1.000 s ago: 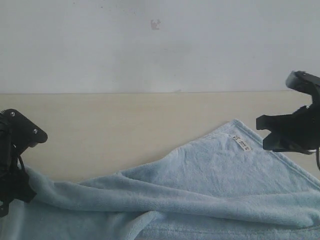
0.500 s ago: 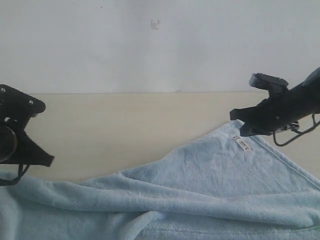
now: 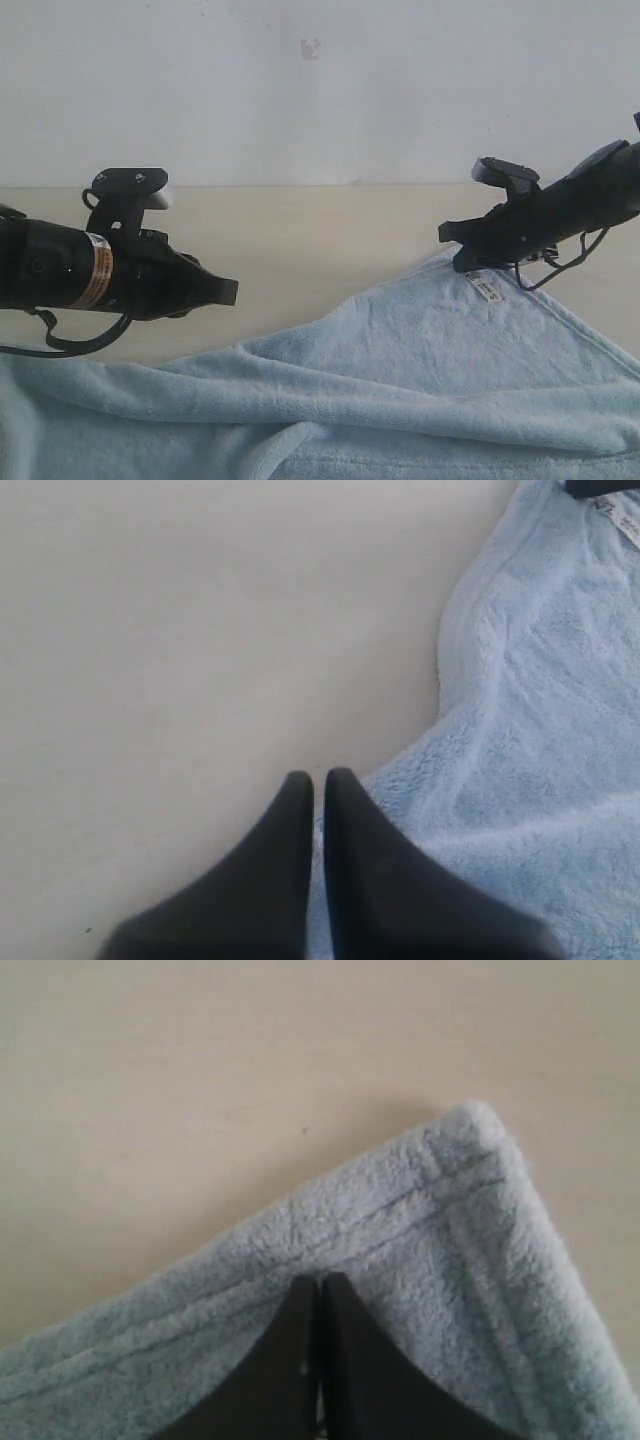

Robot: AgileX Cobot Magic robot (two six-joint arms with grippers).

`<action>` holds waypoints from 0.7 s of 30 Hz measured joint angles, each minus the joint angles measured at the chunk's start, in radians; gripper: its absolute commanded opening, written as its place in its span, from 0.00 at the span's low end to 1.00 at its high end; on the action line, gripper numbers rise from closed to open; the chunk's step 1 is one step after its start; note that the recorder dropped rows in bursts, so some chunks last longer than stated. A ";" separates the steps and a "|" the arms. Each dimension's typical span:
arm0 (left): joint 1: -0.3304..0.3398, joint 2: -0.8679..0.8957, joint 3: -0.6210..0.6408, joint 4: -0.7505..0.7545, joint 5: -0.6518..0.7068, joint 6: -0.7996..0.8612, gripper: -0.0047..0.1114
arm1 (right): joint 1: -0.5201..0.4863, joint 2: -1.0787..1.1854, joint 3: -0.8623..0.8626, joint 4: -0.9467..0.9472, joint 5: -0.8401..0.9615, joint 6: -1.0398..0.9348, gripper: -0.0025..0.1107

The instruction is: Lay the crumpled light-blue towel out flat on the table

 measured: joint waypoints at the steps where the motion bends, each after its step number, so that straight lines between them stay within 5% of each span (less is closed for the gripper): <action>1: 0.000 0.000 0.000 0.000 -0.008 -0.001 0.07 | 0.000 0.004 0.000 0.000 -0.005 0.000 0.02; 11: 0.000 0.000 0.000 0.004 -0.012 -0.003 0.07 | -0.016 0.016 -0.020 -0.182 -0.069 0.223 0.02; 21: 0.000 0.000 0.000 0.006 0.052 0.001 0.07 | -0.281 0.017 -0.021 -0.231 -0.089 0.383 0.02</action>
